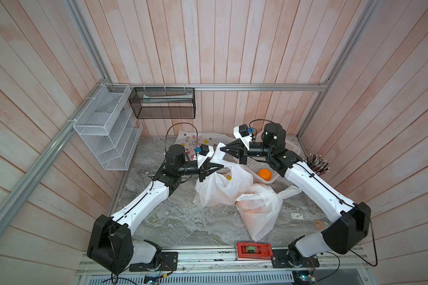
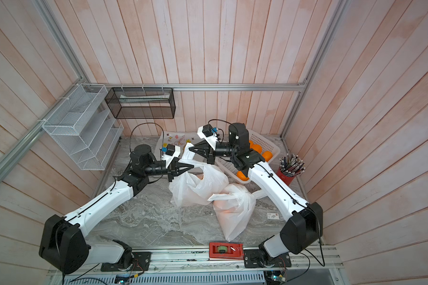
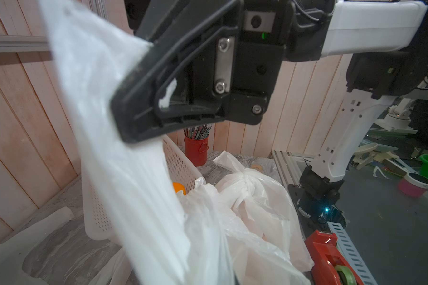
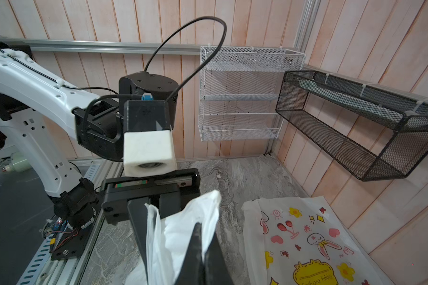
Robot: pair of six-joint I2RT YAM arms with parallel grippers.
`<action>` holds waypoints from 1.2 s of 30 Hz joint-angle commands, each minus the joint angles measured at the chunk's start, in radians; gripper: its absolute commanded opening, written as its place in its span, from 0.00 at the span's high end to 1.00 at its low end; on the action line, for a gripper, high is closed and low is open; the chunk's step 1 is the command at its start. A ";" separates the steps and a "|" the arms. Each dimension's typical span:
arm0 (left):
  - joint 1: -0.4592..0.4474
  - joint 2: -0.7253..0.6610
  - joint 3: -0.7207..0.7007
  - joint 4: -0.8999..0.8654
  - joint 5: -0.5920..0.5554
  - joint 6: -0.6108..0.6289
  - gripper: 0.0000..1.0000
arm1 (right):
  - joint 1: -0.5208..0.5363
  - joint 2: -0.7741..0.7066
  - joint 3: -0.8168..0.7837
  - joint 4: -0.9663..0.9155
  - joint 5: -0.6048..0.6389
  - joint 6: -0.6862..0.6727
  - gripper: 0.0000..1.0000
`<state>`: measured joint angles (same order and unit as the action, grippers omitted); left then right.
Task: Place the oranges into plastic bags & tie knots
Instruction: Tie the plastic bag at the center of the board.
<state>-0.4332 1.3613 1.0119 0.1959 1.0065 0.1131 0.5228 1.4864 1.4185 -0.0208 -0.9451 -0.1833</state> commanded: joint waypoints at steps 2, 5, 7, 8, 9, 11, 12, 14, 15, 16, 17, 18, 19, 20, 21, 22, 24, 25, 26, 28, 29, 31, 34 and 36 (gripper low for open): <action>-0.004 -0.007 -0.023 0.039 -0.016 -0.019 0.85 | -0.020 -0.052 0.022 -0.018 0.024 -0.029 1.00; -0.003 -0.006 -0.024 0.042 -0.014 -0.023 0.85 | -0.038 -0.071 0.008 -0.017 0.034 -0.031 1.00; -0.004 -0.005 -0.026 0.041 -0.016 -0.023 0.85 | -0.047 -0.085 -0.003 -0.015 0.038 -0.030 1.00; -0.004 -0.005 -0.026 0.041 -0.018 -0.023 0.86 | -0.050 -0.094 -0.011 -0.008 0.037 -0.027 1.00; -0.004 -0.004 -0.025 0.042 -0.018 -0.022 0.86 | -0.052 -0.101 -0.019 -0.006 0.038 -0.029 1.00; -0.004 -0.004 -0.025 0.047 -0.020 -0.027 0.90 | -0.053 -0.111 -0.031 -0.009 0.037 -0.035 1.00; -0.003 -0.002 -0.025 0.052 -0.019 -0.031 0.93 | -0.054 -0.115 -0.035 -0.015 0.039 -0.042 1.00; -0.004 -0.003 -0.025 0.061 -0.028 -0.040 0.98 | -0.057 -0.128 -0.053 -0.025 0.036 -0.062 1.00; -0.003 -0.001 -0.024 0.063 -0.036 -0.042 1.00 | -0.058 -0.142 -0.068 -0.024 0.036 -0.075 1.00; -0.003 -0.002 -0.025 0.064 -0.044 -0.045 1.00 | -0.060 -0.157 -0.085 -0.020 0.034 -0.090 1.00; -0.004 -0.002 -0.026 0.065 -0.060 -0.050 1.00 | -0.060 -0.175 -0.109 -0.017 0.033 -0.110 1.00; -0.002 0.000 -0.025 0.066 -0.078 -0.057 1.00 | -0.060 -0.198 -0.134 -0.015 0.029 -0.135 1.00; -0.001 0.000 -0.025 0.066 -0.093 -0.064 1.00 | -0.060 -0.216 -0.156 -0.014 0.026 -0.153 1.00; 0.001 0.000 -0.024 0.070 -0.115 -0.077 1.00 | -0.060 -0.242 -0.187 -0.015 0.022 -0.179 1.00; 0.007 0.001 -0.024 0.073 -0.133 -0.088 1.00 | -0.060 -0.267 -0.216 -0.022 0.016 -0.215 1.00; 0.011 0.003 -0.025 0.076 -0.141 -0.099 1.00 | -0.060 -0.290 -0.245 -0.027 0.011 -0.235 1.00; 0.025 0.007 -0.031 0.104 -0.146 -0.130 1.00 | -0.060 -0.341 -0.312 -0.042 -0.002 -0.276 1.00; 0.031 0.009 -0.034 0.117 -0.144 -0.143 1.00 | -0.058 -0.358 -0.337 -0.052 -0.008 -0.291 1.00; 0.037 0.012 -0.036 0.130 -0.144 -0.154 1.00 | -0.054 -0.373 -0.362 -0.066 0.000 -0.306 1.00; 0.040 0.018 -0.032 0.134 -0.138 -0.162 1.00 | -0.037 -0.383 -0.395 -0.108 0.033 -0.334 1.00; 0.041 0.020 -0.031 0.136 -0.136 -0.162 1.00 | -0.026 -0.380 -0.408 -0.133 0.048 -0.350 1.00; 0.040 0.020 -0.030 0.139 -0.130 -0.158 1.00 | -0.007 -0.367 -0.432 -0.162 0.089 -0.372 1.00; 0.040 0.017 -0.035 0.145 -0.125 -0.153 1.00 | 0.003 -0.340 -0.456 -0.181 0.157 -0.382 1.00; 0.040 0.018 -0.034 0.145 -0.125 -0.151 1.00 | 0.002 -0.323 -0.462 -0.182 0.182 -0.381 1.00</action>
<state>-0.4282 1.3746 0.9806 0.2993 0.9318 -0.0208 0.5247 1.1473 0.9848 -0.0994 -0.8165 -0.5358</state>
